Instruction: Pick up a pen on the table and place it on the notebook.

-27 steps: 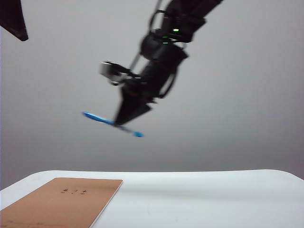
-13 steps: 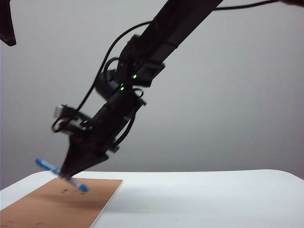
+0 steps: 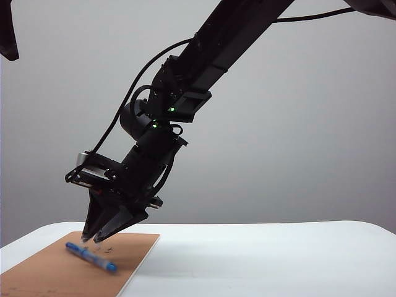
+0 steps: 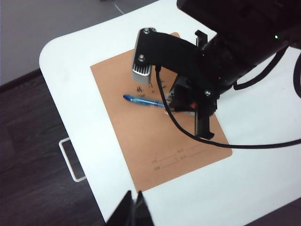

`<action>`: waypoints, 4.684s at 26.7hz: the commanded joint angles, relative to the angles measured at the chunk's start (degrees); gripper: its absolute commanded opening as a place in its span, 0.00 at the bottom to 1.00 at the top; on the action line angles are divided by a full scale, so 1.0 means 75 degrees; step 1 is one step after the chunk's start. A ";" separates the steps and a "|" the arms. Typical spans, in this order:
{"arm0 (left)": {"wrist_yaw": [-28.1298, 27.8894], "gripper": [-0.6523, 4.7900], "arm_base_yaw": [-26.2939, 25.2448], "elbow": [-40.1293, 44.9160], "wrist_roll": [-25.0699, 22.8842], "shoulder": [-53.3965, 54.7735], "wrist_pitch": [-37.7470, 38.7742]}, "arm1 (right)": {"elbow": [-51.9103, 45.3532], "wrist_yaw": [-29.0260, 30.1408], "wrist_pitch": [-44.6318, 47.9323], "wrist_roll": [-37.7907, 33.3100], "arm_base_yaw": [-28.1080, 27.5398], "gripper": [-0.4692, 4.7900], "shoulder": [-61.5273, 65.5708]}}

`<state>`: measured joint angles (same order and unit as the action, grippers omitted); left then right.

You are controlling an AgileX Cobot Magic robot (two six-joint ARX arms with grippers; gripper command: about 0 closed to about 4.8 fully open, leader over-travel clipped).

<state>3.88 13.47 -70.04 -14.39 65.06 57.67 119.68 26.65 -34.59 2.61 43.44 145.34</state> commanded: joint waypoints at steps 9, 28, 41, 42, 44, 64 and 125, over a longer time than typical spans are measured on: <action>-0.0012 0.11 -0.0003 -0.0044 -0.0160 -0.0125 0.0099 | 0.0720 0.0055 -0.0510 -0.0006 -0.0099 0.48 -0.0093; 0.1122 0.11 -0.2183 0.0866 0.0469 -0.3182 -0.2177 | 0.3214 -0.2291 -0.2634 0.0516 -0.0941 0.09 -0.4138; 0.2063 0.11 -0.2005 0.1186 0.1209 -0.4039 -0.2483 | 0.2981 -0.4138 -0.4039 0.1244 -0.2352 0.09 -0.7938; 0.2057 0.11 -0.1950 0.1186 0.1241 -0.4129 -0.2515 | 0.2844 -0.4141 -0.4071 0.1233 -0.2518 0.09 -0.8195; 0.2075 0.11 -0.1888 0.1189 0.1478 -0.4488 -0.2617 | 0.1609 -0.4173 -0.3710 0.1259 -0.3112 0.09 -0.9393; 0.2136 0.11 -0.1900 0.4570 0.2530 -0.7120 -0.5039 | -1.0200 -0.4138 0.1935 0.0201 -0.3704 0.09 -1.6859; 0.0364 0.18 -0.1897 0.9294 0.2317 -0.8667 -0.6333 | -1.5947 -0.5581 0.3389 -0.1049 -0.3704 0.09 -1.9228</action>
<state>6.46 -0.71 -0.19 3.25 0.10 9.34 0.40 -13.32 -8.67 -5.61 15.70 0.93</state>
